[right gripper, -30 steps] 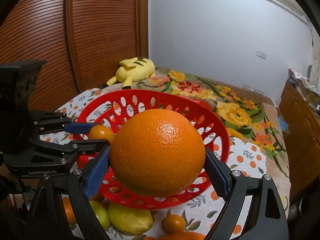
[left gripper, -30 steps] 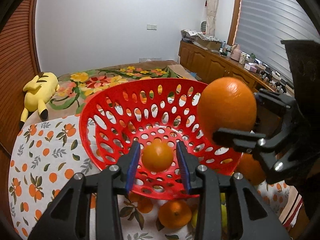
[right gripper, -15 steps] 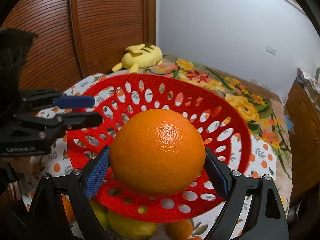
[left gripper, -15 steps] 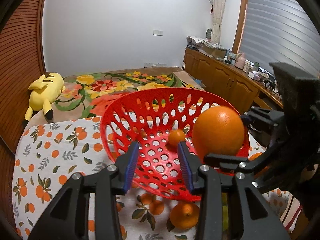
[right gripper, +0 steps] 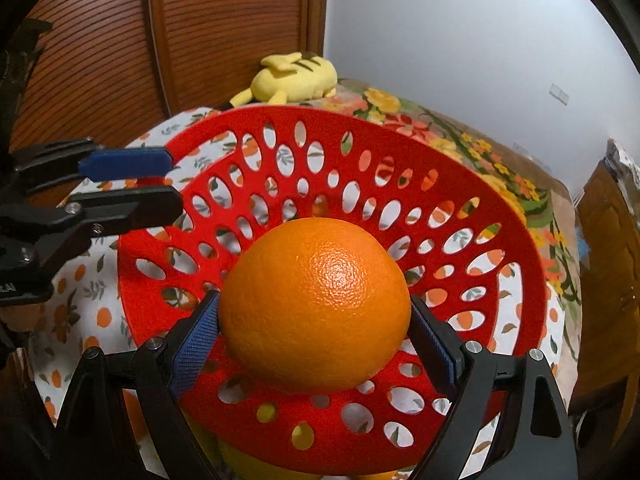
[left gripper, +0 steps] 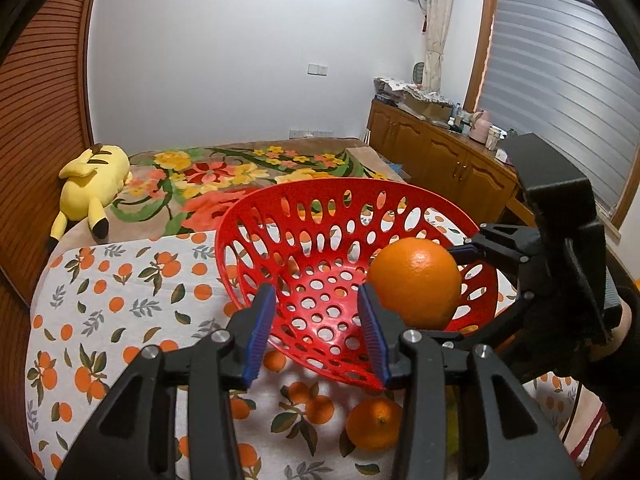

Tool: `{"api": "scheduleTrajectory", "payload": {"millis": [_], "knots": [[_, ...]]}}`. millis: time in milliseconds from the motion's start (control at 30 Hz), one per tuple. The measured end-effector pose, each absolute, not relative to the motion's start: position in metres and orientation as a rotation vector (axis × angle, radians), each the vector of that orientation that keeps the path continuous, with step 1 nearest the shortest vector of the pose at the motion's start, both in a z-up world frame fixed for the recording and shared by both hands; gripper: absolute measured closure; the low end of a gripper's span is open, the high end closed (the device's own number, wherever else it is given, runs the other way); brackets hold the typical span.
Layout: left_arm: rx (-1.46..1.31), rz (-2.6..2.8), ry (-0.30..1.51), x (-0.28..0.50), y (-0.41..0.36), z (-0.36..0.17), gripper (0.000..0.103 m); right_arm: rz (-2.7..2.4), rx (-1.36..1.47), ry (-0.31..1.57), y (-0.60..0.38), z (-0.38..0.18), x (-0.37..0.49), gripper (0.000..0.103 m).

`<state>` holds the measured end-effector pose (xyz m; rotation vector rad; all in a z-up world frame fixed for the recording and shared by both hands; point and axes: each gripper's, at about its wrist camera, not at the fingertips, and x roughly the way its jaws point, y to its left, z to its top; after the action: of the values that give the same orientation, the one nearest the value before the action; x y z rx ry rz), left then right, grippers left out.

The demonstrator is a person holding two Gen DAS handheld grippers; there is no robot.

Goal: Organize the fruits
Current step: 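Withdraw both open tools from the red basket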

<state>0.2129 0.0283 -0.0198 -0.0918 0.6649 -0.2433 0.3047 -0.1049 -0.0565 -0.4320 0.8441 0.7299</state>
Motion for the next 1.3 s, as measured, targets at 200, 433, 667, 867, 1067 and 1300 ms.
{"api": "scheduleTrajectory", "payload": {"millis": [200, 433, 667, 867, 1067, 1300], "knots": [[-0.092, -0.242, 0.660, 0.211, 0.029, -0.017, 0.061, 0.713, -0.433, 0.859, -0.105, -0.058, 0.306, 0.011], [-0.088, -0.236, 0.655, 0.204, 0.030, -0.013, 0.060, 0.702, -0.435, 0.857, -0.102, -0.059, 0.305, 0.011], [-0.090, -0.231, 0.653, 0.195, 0.031, -0.012, 0.060, 0.690, -0.364, 0.814, -0.108, -0.044, 0.306, 0.007], [-0.085, -0.232, 0.644, 0.185, 0.030, -0.008, 0.060, 0.683, -0.329, 0.782, -0.120, -0.032, 0.296, 0.007], [-0.079, -0.236, 0.637, 0.170, 0.025, -0.007, 0.059, 0.646, -0.272, 0.719, -0.142, -0.009, 0.274, 0.007], [-0.078, -0.243, 0.637, 0.148, 0.022, -0.011, 0.057, 0.602, -0.211, 0.646, -0.165, 0.010, 0.237, 0.007]]}}
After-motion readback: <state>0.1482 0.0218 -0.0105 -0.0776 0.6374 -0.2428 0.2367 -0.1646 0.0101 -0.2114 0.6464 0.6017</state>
